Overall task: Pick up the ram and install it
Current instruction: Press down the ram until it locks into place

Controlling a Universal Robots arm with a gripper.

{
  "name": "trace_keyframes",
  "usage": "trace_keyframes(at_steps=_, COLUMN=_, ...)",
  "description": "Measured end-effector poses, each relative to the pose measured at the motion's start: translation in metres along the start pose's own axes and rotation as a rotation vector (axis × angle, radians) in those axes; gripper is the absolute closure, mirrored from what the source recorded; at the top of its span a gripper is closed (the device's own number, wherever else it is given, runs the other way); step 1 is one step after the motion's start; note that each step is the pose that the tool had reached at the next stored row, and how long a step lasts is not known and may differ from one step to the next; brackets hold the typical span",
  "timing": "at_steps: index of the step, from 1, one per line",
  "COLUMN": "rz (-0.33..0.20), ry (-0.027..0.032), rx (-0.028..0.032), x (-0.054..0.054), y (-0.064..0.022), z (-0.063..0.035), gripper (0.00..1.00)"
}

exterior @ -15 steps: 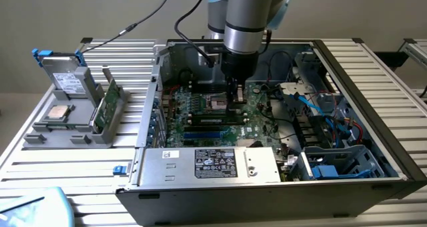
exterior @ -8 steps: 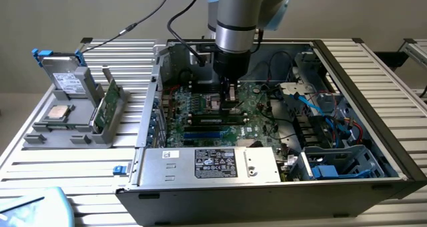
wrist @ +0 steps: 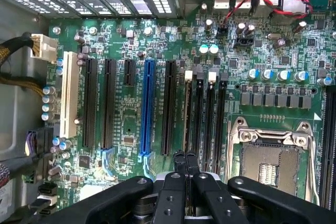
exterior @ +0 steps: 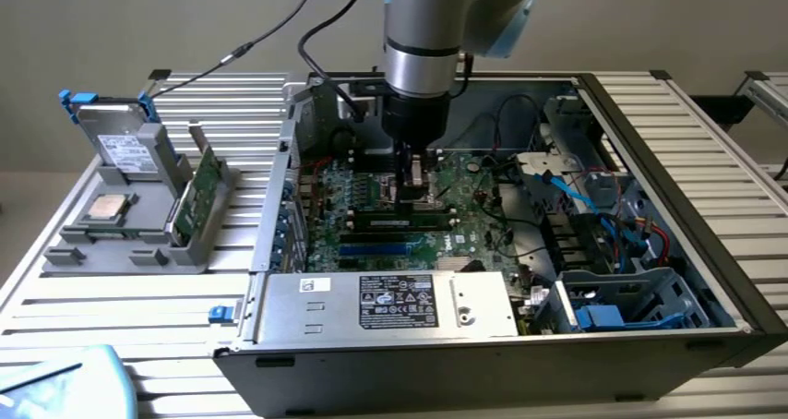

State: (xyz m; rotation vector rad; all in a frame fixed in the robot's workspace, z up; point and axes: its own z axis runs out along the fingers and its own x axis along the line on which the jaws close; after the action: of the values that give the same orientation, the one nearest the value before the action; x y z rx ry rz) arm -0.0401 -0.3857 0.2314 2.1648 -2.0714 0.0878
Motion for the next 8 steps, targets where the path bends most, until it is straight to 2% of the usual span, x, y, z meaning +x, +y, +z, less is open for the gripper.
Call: trace_keyframes(at_steps=8, rz=0.000, ry=0.0026, rx=-0.0005, x=-0.0024, y=0.0016, z=0.0066, gripper=0.89)
